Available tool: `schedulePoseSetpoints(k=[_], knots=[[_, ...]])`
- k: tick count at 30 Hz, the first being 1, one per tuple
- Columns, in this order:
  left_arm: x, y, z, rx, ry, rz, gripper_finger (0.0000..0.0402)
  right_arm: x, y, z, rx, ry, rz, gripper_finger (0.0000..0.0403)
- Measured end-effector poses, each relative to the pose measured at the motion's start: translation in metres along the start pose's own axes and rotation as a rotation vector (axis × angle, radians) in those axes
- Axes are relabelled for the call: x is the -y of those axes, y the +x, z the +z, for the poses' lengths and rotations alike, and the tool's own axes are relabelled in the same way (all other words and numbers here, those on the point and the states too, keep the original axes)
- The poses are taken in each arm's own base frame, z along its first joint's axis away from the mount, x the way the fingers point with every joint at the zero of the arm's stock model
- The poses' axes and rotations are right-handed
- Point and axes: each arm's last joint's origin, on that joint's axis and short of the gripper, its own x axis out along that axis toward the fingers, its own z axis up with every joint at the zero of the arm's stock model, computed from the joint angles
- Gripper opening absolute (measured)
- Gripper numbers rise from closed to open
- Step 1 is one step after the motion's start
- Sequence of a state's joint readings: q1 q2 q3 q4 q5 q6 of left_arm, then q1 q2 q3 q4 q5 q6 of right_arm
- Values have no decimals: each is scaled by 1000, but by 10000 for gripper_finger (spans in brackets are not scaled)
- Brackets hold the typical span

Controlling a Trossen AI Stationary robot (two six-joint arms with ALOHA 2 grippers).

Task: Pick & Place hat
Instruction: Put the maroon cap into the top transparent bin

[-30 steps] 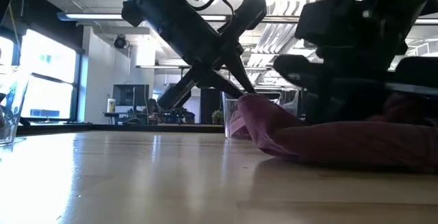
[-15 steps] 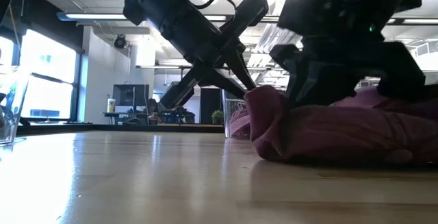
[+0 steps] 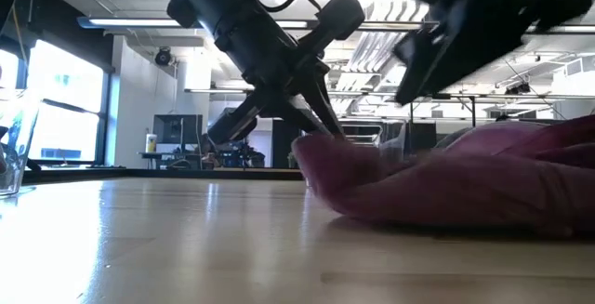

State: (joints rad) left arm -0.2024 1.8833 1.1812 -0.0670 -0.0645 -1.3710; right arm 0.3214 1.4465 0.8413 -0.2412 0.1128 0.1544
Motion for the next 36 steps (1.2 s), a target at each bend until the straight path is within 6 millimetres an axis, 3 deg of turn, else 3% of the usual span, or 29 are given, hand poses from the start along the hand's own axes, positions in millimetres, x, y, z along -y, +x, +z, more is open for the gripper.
schedulePoseSetpoints(k=[6, 12, 21, 23, 25, 30, 33, 36], knots=[[-5, 0, 4, -17, -36, 45, 3, -6, -52, -1, -1, 35, 201, 237], [-12, 1, 29, -17, 33, 50, 16, -29, -66, -10, -15, -51, 214, 234], [-27, -3, 74, -255, 77, -44, 176, -52, -66, -18, -12, -86, 150, 228], [-23, -16, 77, -277, 115, -55, 193, -53, -68, -18, -4, -46, 138, 226], [-3, -35, 76, -291, 205, -89, 197, -54, -72, -18, 5, -10, 137, 225], [43, -71, 40, -301, 578, -28, 187, -56, -80, -19, 36, 59, 97, 222], [70, -86, 0, -259, 938, -93, 180, -56, -84, -20, 63, 75, 62, 224], [80, -83, -45, -233, 1286, -209, 178, -56, -86, -20, 77, 75, 43, 224]])
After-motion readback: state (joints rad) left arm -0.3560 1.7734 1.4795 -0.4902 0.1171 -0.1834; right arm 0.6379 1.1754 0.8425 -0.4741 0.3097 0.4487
